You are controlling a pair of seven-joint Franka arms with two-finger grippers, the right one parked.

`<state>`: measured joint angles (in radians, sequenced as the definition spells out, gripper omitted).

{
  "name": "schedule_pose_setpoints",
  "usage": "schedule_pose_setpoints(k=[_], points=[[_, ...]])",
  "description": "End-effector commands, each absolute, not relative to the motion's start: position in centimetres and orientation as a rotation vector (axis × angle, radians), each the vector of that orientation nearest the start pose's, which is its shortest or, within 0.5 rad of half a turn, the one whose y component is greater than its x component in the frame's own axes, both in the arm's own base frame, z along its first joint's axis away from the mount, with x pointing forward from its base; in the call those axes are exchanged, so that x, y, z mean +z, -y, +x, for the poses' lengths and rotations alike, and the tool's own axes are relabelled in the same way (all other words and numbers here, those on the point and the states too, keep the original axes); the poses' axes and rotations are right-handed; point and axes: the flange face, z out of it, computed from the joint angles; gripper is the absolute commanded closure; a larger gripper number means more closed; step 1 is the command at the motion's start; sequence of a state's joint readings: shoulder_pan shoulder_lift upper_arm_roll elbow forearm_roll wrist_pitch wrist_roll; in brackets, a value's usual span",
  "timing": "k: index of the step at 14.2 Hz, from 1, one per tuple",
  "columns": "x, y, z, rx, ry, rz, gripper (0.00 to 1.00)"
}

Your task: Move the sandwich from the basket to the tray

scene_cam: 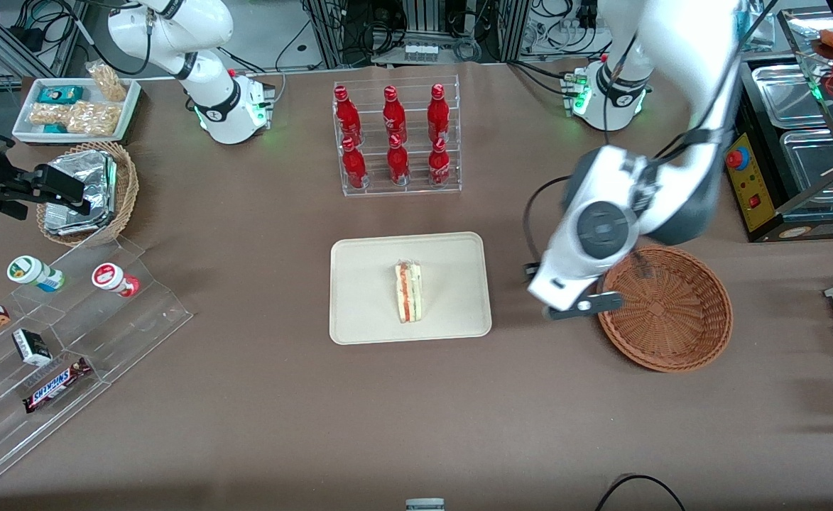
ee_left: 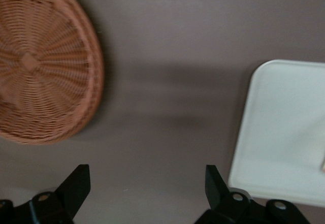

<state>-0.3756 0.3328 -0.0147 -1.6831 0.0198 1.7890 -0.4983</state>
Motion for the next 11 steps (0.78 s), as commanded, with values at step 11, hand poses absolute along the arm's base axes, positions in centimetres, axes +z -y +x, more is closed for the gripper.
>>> schedule_pose_setpoints(k=[11], points=[[56.0,2.9,52.5,0.318,-0.148,-3.105,0.0]])
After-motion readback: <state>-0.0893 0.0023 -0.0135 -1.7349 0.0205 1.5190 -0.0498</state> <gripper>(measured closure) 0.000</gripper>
